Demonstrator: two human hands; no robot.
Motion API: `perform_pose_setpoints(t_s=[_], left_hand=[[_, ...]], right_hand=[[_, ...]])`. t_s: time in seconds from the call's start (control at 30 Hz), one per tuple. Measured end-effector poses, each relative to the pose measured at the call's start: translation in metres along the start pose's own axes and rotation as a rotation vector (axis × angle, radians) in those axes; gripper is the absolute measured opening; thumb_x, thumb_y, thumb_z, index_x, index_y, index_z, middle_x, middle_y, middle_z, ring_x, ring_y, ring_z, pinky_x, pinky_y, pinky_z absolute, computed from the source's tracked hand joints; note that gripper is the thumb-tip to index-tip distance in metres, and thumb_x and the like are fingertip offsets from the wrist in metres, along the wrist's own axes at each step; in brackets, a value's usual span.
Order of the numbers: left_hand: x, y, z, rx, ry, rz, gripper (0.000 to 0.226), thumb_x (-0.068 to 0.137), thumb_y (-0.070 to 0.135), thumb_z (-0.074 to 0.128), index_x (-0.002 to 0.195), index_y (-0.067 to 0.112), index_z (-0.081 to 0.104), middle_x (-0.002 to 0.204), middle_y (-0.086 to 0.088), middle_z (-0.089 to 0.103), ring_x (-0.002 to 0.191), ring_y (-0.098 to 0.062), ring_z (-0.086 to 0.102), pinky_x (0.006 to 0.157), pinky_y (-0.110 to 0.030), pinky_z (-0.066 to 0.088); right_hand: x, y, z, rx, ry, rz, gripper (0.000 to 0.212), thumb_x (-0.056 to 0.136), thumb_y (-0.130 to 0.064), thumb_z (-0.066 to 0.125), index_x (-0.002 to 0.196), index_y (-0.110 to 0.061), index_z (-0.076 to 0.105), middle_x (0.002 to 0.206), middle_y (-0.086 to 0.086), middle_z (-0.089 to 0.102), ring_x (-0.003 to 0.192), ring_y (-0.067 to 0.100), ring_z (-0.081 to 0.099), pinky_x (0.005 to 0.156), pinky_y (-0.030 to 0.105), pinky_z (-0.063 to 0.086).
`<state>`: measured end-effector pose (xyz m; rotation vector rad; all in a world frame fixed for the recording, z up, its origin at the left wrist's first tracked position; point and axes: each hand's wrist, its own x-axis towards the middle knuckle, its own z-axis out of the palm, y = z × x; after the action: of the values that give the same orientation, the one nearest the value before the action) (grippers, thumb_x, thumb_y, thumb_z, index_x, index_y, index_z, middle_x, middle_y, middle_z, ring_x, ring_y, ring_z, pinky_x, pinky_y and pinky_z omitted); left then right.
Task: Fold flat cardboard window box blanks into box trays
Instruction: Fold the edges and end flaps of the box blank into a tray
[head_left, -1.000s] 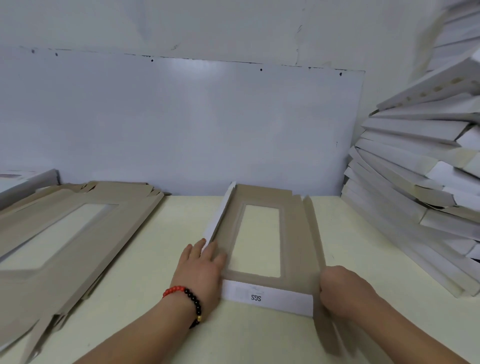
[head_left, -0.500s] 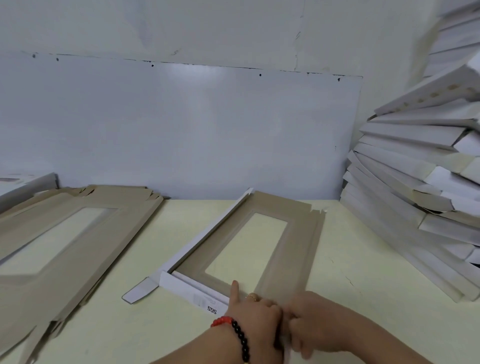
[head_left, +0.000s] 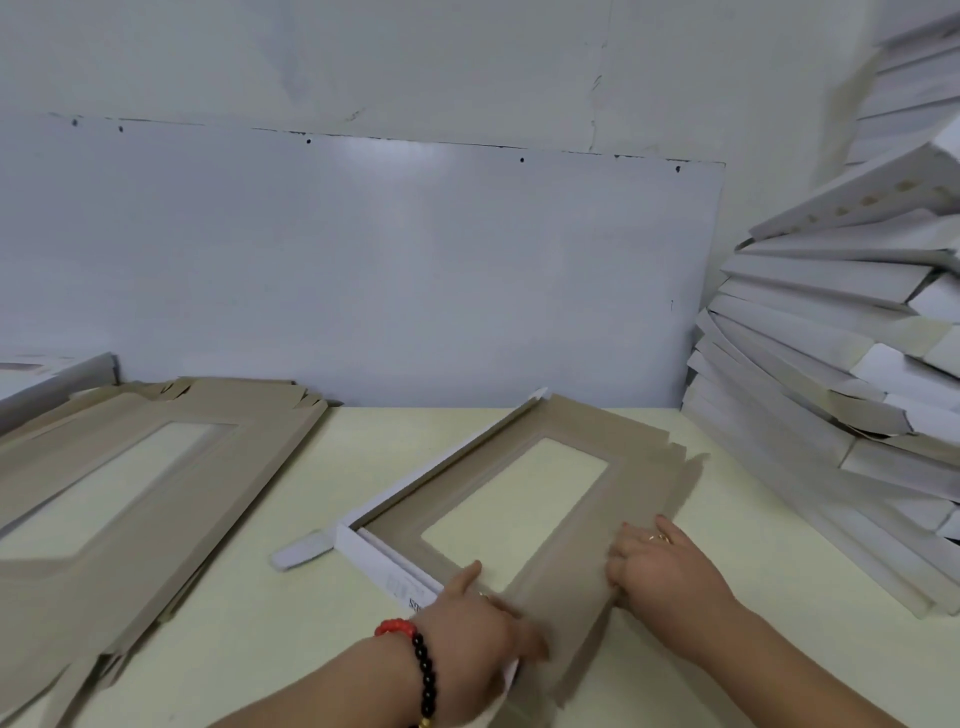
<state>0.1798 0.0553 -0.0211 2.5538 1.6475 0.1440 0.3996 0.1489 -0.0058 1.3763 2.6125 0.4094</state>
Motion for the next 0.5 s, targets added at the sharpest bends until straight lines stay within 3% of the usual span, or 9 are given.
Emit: perform_pose_setpoints(t_s=[0.03,0.1,0.17,0.23,0.3,0.37,0.43,0.5], left_hand=[[-0.005,-0.005,-0.010,0.030,0.013,0.002,0.055,0.092,0.008,0.037,0.136,0.038,0.045,0.135,0.005,0.055,0.137,-0.009,0.035,0.112,-0.031,-0.018],[-0.010,-0.016,-0.023,0.106,0.006,-0.046,0.056,0.090,0.014,0.044,0.139,0.041,0.041,0.137,0.009,0.052,0.136,-0.011,0.035,0.117,-0.036,-0.005],[-0.010,-0.018,-0.033,-0.039,0.063,-0.105,0.055,0.089,0.013,0.045,0.137,0.040,0.047,0.137,0.011,0.052,0.132,-0.010,0.040,0.113,-0.023,0.014],[-0.007,-0.016,-0.038,-0.216,0.122,-0.185,0.050,0.089,0.016,0.045,0.133,0.039,0.053,0.127,0.006,0.060,0.118,-0.013,0.053,0.094,-0.009,0.031],[-0.006,-0.010,-0.041,-0.148,0.079,-0.185,0.046,0.090,0.028,0.048,0.136,0.037,0.048,0.121,0.003,0.063,0.113,-0.017,0.056,0.096,-0.015,0.034],[-0.001,0.001,-0.032,0.055,-0.036,-0.203,0.050,0.089,0.032,0.049,0.138,0.031,0.037,0.122,0.000,0.062,0.116,-0.021,0.054,0.110,-0.032,0.025],[0.004,0.006,-0.022,0.209,-0.083,-0.246,0.038,0.092,0.026,0.045,0.129,0.022,0.039,0.117,-0.004,0.064,0.113,-0.027,0.056,0.111,-0.041,0.027],[0.006,0.002,-0.019,0.279,-0.098,-0.277,0.028,0.094,0.019,0.042,0.121,0.019,0.047,0.116,-0.005,0.063,0.110,-0.029,0.058,0.103,-0.041,0.035]], right_hand=[[0.000,0.001,-0.003,0.017,-0.021,0.003,0.024,0.099,-0.035,0.042,0.113,-0.024,0.058,0.121,0.001,0.055,0.126,0.019,0.048,0.119,0.040,0.005],[0.001,-0.001,-0.007,0.081,-0.055,-0.005,0.018,0.097,-0.042,0.045,0.102,-0.027,0.054,0.101,-0.002,0.052,0.111,0.020,0.057,0.119,0.038,0.008],[0.004,-0.008,-0.008,0.140,-0.035,-0.023,0.014,0.096,-0.046,0.046,0.095,-0.032,0.047,0.099,-0.002,0.052,0.110,0.019,0.057,0.117,0.035,0.011],[0.007,-0.020,-0.009,0.118,0.008,-0.039,0.021,0.095,-0.046,0.044,0.103,-0.029,0.054,0.112,0.002,0.060,0.111,0.020,0.056,0.115,0.032,0.015],[0.011,-0.040,-0.010,0.082,0.071,-0.066,0.032,0.095,-0.047,0.046,0.109,-0.022,0.059,0.114,0.005,0.064,0.108,0.023,0.059,0.108,0.031,0.026],[0.012,-0.062,-0.016,0.038,0.154,-0.107,0.035,0.087,-0.053,0.058,0.098,-0.021,0.065,0.094,0.004,0.070,0.088,0.022,0.066,0.088,0.029,0.042],[0.009,-0.078,-0.026,0.028,0.198,-0.149,0.033,0.073,-0.057,0.070,0.079,-0.024,0.068,0.071,0.000,0.068,0.065,0.016,0.066,0.067,0.025,0.046],[0.003,-0.082,-0.030,0.063,0.208,-0.169,0.032,0.075,-0.056,0.067,0.082,-0.026,0.067,0.076,-0.002,0.068,0.070,0.016,0.065,0.068,0.025,0.047]])
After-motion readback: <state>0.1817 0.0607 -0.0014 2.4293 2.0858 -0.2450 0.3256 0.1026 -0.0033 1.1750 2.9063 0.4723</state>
